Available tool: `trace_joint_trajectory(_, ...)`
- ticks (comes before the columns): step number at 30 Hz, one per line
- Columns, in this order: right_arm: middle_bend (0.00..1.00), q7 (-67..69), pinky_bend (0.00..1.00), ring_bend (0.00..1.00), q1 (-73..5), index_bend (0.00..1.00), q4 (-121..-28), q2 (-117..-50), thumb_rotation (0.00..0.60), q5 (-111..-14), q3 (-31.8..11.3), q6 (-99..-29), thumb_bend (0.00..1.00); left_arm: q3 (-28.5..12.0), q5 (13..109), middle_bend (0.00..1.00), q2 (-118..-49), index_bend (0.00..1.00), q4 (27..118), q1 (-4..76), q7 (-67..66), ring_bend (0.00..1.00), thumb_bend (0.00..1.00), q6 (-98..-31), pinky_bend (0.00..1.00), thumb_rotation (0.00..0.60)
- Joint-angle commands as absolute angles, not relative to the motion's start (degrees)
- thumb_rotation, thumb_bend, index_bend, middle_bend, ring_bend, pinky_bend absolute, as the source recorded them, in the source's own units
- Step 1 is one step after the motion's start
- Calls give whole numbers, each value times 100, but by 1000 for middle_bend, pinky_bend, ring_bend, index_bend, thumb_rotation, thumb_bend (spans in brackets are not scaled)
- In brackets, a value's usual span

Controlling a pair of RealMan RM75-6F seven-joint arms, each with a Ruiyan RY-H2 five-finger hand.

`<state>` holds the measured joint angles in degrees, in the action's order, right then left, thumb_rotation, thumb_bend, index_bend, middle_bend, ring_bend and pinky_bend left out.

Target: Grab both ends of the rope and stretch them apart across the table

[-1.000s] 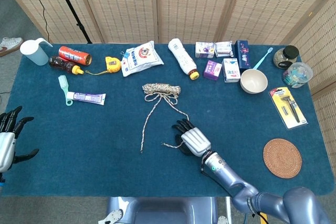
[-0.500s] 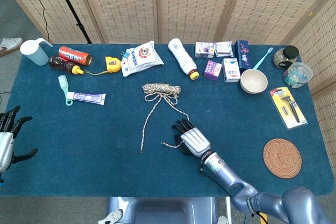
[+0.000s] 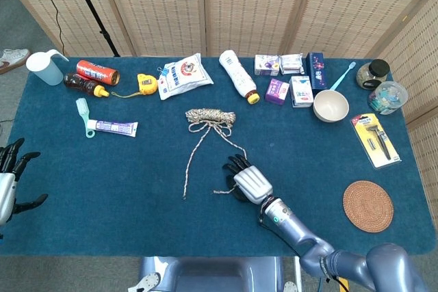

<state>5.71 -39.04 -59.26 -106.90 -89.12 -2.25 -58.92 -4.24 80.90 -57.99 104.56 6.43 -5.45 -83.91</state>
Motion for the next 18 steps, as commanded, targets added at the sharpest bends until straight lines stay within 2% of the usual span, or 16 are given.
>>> trace_joint_trajectory(1,214,542,0,61,-3899,569,-6032,-10624,600,-8936,-229,-5943,449,-418,8109,41,-5804,227,10458,650,-545,9,97,-8380,0,600)
trace_joint_trajectory(11,223,423,0,72,-3838,575,-6466,-10378,600,-8892,-295,-6086,450,-271,8606,45,-5868,236,10380,894,-614,23,96,-8058,0,600)
trace_joint_trajectory(18,224,371,0,74,-3769,576,-6582,-10308,600,-8828,-285,-6105,449,-211,9198,132,-6053,339,10003,1242,-512,106,97,-7792,0,600)
